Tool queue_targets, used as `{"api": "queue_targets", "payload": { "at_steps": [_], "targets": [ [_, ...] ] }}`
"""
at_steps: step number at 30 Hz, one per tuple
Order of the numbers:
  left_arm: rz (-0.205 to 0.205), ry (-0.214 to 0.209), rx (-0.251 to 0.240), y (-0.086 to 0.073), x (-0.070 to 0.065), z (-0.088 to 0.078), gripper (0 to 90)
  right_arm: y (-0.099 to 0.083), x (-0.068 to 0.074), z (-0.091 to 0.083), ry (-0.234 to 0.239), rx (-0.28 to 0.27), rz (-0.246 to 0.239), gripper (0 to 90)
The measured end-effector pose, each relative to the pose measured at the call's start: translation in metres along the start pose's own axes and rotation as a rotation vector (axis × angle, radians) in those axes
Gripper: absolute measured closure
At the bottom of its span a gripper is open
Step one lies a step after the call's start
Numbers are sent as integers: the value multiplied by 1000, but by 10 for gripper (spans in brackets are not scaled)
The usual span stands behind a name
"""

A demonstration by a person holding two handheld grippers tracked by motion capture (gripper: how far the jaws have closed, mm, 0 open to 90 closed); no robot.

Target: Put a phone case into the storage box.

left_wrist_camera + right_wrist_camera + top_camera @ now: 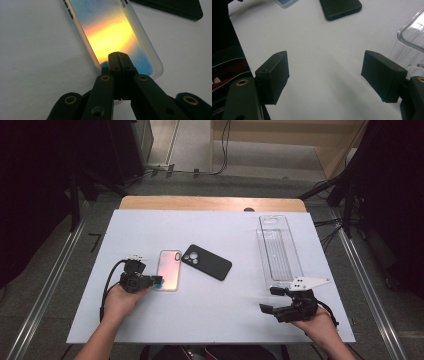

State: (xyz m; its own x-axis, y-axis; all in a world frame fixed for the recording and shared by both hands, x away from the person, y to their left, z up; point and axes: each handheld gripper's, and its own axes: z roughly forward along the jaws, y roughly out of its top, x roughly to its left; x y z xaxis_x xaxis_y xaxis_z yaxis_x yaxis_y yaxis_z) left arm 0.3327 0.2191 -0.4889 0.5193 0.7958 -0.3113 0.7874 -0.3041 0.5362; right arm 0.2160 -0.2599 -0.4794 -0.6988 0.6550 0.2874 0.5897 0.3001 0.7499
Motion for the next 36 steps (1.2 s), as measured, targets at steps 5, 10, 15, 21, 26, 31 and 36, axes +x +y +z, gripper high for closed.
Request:
{"api": "queue_targets", "payload": {
  "at_steps": [5, 10, 15, 21, 26, 31, 36],
  "targets": [
    [-9, 21, -10, -1, 10, -5, 900, 0, 0, 0, -1, 0, 2, 204],
    [-23, 53, -17, -2, 19, -12, 900, 0, 0, 0, 1, 0, 1, 204],
    [-39, 73, -29, -3, 22, -13, 900, 0, 0, 0, 0, -1, 3, 204],
    [-57, 45, -45, -3, 22, -15, 841, 0, 0, 0, 0, -1, 3, 204],
    [-23, -7, -90, -2, 9, -24, 707, 0, -1, 0, 0, -3, 7, 204],
    [28, -137, -155, -4, -8, -32, 553, 0, -1, -1, 1, -12, 4, 203],
    [72, -205, -170, -8, -21, -37, 402, 0, -1, 0, 2, -9, 6, 203]
  ]
}}
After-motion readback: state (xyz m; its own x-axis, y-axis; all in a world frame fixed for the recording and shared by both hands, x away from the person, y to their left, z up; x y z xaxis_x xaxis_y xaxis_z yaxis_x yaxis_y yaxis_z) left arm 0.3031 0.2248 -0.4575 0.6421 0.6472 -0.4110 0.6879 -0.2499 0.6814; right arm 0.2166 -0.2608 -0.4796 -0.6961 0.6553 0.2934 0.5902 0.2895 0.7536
